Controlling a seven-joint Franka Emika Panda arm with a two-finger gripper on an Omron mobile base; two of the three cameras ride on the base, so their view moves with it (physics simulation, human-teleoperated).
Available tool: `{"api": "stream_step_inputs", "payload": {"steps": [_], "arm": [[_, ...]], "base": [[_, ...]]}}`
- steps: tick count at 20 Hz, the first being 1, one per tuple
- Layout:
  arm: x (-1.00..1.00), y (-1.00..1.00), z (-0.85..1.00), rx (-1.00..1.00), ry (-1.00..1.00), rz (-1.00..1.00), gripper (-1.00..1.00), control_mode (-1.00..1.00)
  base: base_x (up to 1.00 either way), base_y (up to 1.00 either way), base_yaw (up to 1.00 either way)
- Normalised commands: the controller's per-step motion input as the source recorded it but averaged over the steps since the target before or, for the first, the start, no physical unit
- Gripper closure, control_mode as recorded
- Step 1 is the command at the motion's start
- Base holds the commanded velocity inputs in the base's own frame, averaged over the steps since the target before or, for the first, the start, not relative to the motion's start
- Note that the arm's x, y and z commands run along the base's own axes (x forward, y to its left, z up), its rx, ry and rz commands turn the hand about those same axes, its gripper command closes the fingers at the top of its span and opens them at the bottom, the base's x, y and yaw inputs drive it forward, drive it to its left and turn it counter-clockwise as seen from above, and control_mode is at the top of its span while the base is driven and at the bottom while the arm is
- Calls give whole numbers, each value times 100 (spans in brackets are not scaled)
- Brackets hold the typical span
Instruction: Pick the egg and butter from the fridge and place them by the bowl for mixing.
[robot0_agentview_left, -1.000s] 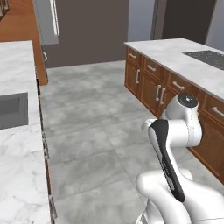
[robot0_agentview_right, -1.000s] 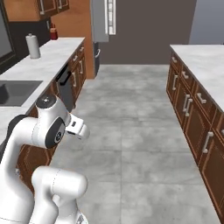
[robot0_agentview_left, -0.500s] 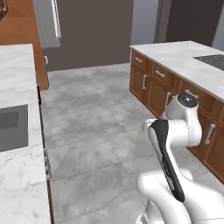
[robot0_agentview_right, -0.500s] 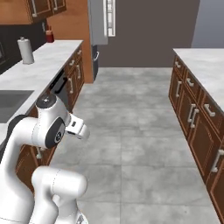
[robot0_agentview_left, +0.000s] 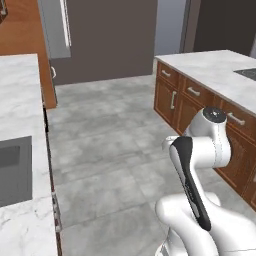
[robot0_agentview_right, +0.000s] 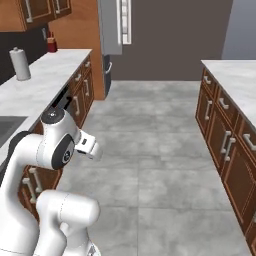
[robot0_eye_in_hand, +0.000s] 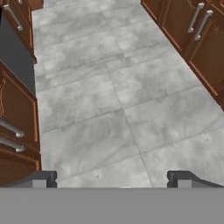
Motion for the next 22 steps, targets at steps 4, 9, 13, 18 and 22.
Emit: {"api": "stream_step_inputs", "payload": {"steps": [4,9,13,18,22], "arm": [[0,0,0,0,0,0,-100,100],[0,0,0,0,0,0,-100,100],[0,0,0,0,0,0,-100,100],[0,0,0,0,0,0,-100,100],[0,0,0,0,0,0,-100,100]], "base": [[74,0,0],[73,0,0],[73,0,0],[74,-2,0],[74,-3,0]]}}
